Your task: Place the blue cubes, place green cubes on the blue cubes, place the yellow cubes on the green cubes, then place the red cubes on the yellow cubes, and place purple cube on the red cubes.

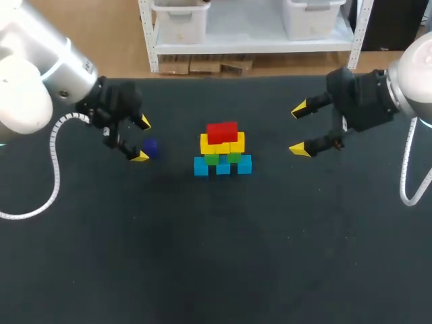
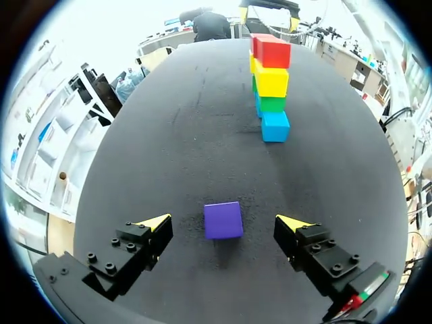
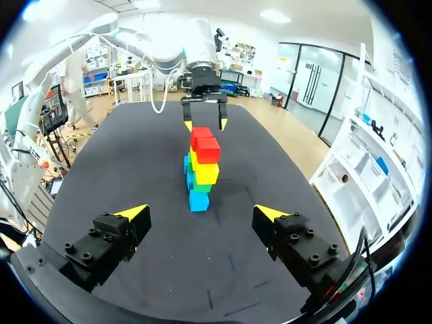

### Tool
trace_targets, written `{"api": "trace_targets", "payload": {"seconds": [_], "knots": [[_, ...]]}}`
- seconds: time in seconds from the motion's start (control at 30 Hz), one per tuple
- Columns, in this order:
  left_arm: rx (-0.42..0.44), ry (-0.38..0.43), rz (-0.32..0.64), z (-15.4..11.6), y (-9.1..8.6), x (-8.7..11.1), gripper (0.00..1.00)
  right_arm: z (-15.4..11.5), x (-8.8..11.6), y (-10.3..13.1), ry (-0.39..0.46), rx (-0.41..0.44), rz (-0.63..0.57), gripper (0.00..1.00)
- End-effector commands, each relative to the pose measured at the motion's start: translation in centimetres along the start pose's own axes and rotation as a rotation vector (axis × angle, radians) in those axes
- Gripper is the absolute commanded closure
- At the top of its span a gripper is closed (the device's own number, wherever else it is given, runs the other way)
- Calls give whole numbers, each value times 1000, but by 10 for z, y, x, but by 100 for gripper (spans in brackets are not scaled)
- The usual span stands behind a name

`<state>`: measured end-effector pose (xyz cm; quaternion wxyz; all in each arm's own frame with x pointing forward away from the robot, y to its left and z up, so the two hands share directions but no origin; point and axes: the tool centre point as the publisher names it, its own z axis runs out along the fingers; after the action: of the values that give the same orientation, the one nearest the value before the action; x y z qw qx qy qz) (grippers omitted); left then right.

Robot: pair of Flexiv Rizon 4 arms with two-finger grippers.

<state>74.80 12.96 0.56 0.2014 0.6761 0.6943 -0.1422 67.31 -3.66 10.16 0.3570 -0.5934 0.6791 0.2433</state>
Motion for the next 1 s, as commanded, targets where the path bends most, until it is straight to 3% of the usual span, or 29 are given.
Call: {"api": "trace_targets", "payload": {"seconds": [0.03,0.13,0.3,0.33,0.43,0.5,0.53,0.77,1.0], "knots": [[2,6,-2,2,1,-2,0,1,0,-1,-3,-1,-1,0],[3,3,-4,4,0,-3,5,1,0,-1,-3,-1,-1,0],[5,-1,-11,7,-1,-3,32,1,0,-1,-3,-1,-1,0],[4,-1,-12,8,-1,-3,49,1,0,-1,-3,-1,-1,0],[1,-2,-17,8,-1,-4,67,1,0,-1,-3,-1,-1,0],[-2,-2,-19,9,-1,-4,96,1,0,-1,-3,-1,-1,0],[-4,-2,-20,9,-1,-4,100,1,0,-1,-3,-1,-1,0],[-12,-4,-23,2,-8,-7,100,1,0,-1,-3,-1,-1,0],[-37,-11,-4,-32,-23,-27,100,1,0,-1,-3,-1,-1,0]]}}
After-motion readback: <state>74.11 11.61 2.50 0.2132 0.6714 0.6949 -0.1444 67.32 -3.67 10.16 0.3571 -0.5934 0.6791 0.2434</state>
